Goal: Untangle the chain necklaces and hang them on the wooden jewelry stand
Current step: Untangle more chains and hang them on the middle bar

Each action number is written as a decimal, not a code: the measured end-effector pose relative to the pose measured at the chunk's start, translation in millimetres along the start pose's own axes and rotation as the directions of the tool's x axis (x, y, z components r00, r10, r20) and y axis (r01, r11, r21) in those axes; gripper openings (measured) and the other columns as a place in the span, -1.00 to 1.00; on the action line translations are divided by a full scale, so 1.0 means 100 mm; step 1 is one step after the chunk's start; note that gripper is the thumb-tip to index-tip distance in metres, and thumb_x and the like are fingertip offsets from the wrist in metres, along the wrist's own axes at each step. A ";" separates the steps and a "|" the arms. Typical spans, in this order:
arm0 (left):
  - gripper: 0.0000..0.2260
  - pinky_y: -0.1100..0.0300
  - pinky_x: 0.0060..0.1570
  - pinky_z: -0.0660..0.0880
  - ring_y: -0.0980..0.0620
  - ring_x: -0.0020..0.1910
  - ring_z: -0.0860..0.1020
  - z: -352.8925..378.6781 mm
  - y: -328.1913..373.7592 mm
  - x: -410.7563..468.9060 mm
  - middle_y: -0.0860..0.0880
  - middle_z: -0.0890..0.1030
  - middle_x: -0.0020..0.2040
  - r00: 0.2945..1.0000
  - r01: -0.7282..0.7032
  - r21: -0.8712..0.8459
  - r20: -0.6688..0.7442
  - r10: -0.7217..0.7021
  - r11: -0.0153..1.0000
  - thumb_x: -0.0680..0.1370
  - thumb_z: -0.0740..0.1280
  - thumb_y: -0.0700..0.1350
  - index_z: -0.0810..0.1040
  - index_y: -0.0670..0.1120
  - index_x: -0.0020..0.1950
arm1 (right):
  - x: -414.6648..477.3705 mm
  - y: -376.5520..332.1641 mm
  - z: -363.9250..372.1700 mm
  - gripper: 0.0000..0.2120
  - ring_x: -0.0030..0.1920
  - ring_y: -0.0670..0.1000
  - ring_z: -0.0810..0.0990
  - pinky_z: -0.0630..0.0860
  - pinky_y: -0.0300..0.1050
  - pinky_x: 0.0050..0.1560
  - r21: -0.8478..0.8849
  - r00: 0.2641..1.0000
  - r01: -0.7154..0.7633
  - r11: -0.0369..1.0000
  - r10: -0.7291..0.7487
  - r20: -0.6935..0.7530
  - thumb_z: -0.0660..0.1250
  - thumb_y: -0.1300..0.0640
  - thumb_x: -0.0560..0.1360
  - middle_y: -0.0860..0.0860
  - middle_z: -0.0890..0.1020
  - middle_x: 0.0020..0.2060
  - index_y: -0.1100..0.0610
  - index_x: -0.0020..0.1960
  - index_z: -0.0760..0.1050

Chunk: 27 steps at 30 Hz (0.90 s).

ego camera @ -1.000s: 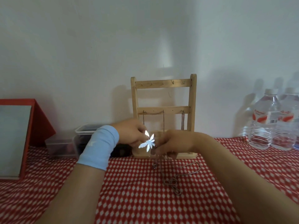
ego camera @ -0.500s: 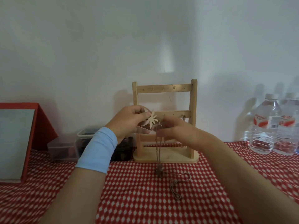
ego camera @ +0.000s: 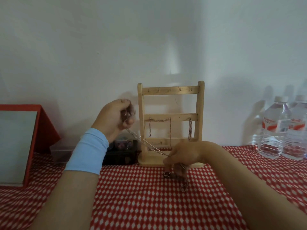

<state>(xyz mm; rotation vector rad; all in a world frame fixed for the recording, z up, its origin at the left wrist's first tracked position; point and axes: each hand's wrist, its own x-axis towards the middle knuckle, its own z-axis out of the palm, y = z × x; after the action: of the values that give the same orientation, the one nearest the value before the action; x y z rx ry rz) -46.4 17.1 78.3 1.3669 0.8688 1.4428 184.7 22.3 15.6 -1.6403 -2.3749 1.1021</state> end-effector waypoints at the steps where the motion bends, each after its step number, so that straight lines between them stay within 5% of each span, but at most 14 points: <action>1: -0.78 0.31 -0.61 0.28 0.04 -0.57 0.40 -0.04 -0.03 -0.01 -0.12 0.49 -0.34 0.999 0.031 0.283 0.019 -0.038 0.959 0.63 0.15 -0.21 0.47 -0.16 -0.19 | -0.01 0.00 0.00 -0.65 -0.23 -0.02 0.70 0.65 0.01 0.18 -0.020 1.000 -0.013 1.000 0.013 -0.003 0.30 -0.08 0.65 0.01 0.73 -0.28 0.16 -0.01 0.71; 4: -0.88 0.25 -0.58 0.43 0.01 -0.52 0.49 -0.11 -0.13 -0.05 -0.19 0.54 -0.22 0.922 0.183 0.778 0.076 -0.379 0.601 0.62 0.25 -0.19 0.53 -0.20 -0.05 | -0.05 -0.02 -0.02 -0.67 -0.36 -0.09 0.62 0.62 -0.21 -0.10 0.004 0.999 0.027 1.000 -0.027 -0.043 0.30 -0.05 0.65 -0.02 0.66 -0.38 0.13 -0.11 0.68; 7: -0.92 0.16 -0.30 0.63 -0.05 -0.24 0.61 -0.07 -0.25 -0.09 -0.11 0.58 -0.12 0.761 0.222 0.906 0.069 -0.645 0.360 0.58 0.34 -0.18 0.60 -0.15 0.02 | -0.03 -0.02 -0.04 -0.77 -0.41 -0.07 0.45 0.49 -0.14 -0.20 0.158 0.990 0.135 0.978 -0.126 -0.064 0.30 0.05 0.66 -0.04 0.51 -0.44 0.14 -0.05 0.65; 10: -0.83 0.15 0.05 0.61 -0.01 0.09 0.60 0.02 -0.36 -0.05 -0.02 0.62 0.09 0.736 0.077 0.976 0.084 -0.672 0.206 0.55 0.38 -0.14 0.64 -0.03 0.13 | 0.01 -0.04 -0.02 -0.81 -0.39 -0.06 0.34 0.32 -0.17 -0.32 0.208 0.978 0.202 0.957 -0.189 -0.084 0.30 0.08 0.65 -0.06 0.47 -0.42 0.11 -0.02 0.66; 13: -0.74 0.12 0.22 0.52 0.01 0.17 0.55 0.12 -0.39 -0.05 0.02 0.58 0.21 0.746 -0.057 0.975 0.184 -0.640 0.214 0.58 0.33 -0.09 0.58 0.07 0.26 | 0.05 -0.10 0.05 -0.79 -0.41 -0.07 0.37 0.36 -0.17 -0.32 0.187 0.970 0.238 0.953 -0.222 -0.104 0.27 0.07 0.67 -0.06 0.50 -0.40 0.09 -0.02 0.66; 15: -0.73 0.16 0.19 0.52 0.01 0.14 0.57 0.22 -0.41 -0.06 -0.02 0.63 0.17 0.775 -0.093 0.910 0.321 -0.544 0.404 0.60 0.25 -0.16 0.59 0.04 0.25 | 0.07 -0.13 0.09 -0.77 -0.42 -0.08 0.41 0.42 -0.18 -0.31 0.152 0.962 0.256 0.955 -0.235 -0.141 0.26 0.06 0.67 -0.05 0.54 -0.38 0.10 -0.02 0.65; 18: -0.74 0.16 -0.03 0.58 -0.05 -0.10 0.63 0.33 -0.49 -0.08 -0.17 0.68 0.04 0.760 0.134 0.694 0.385 -0.523 0.707 0.66 0.14 -0.13 0.53 -0.13 0.27 | 0.07 -0.14 0.10 -0.76 -0.41 -0.07 0.46 0.44 -0.18 -0.33 0.181 0.950 0.288 0.940 -0.258 -0.176 0.27 0.06 0.67 -0.02 0.58 -0.37 0.15 -0.05 0.63; 22: -0.51 0.16 -0.25 0.41 0.07 -0.42 0.30 0.28 -0.52 -0.04 -0.01 0.44 -0.31 0.711 0.194 0.805 0.279 -0.645 0.561 0.61 0.13 0.23 0.59 -0.16 0.15 | 0.08 -0.09 0.08 -0.78 -0.39 -0.04 0.48 0.45 -0.13 -0.29 0.230 0.957 0.275 0.934 -0.244 -0.155 0.32 0.05 0.64 0.03 0.61 -0.34 0.15 -0.06 0.64; 25: -0.53 0.18 -0.22 0.43 -0.01 -0.30 0.44 0.23 -0.37 -0.05 0.00 0.53 -0.23 0.837 0.042 0.932 0.164 -0.522 0.360 0.52 0.22 0.31 0.66 -0.05 0.02 | 0.09 -0.08 0.08 -0.77 -0.36 -0.05 0.55 0.51 -0.19 -0.24 0.206 0.968 0.244 0.948 -0.225 -0.111 0.34 0.01 0.64 0.02 0.70 -0.28 0.13 -0.08 0.64; 27: -0.67 0.19 -0.27 0.44 0.00 -0.31 0.49 0.15 -0.30 -0.02 -0.01 0.59 -0.21 0.922 -0.021 0.915 0.173 -0.346 0.403 0.55 0.29 0.17 0.63 -0.06 -0.18 | 0.08 -0.05 0.06 -0.77 -0.32 -0.07 0.61 0.55 -0.19 -0.19 0.157 0.981 0.192 0.969 -0.189 -0.035 0.31 0.04 0.65 0.02 0.73 -0.22 0.14 -0.06 0.64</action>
<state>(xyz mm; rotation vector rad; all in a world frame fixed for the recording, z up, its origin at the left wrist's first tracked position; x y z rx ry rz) -26.8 23.0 51.5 2.1581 1.6243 0.4205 174.6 24.4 11.3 -1.3352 -2.3050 1.1975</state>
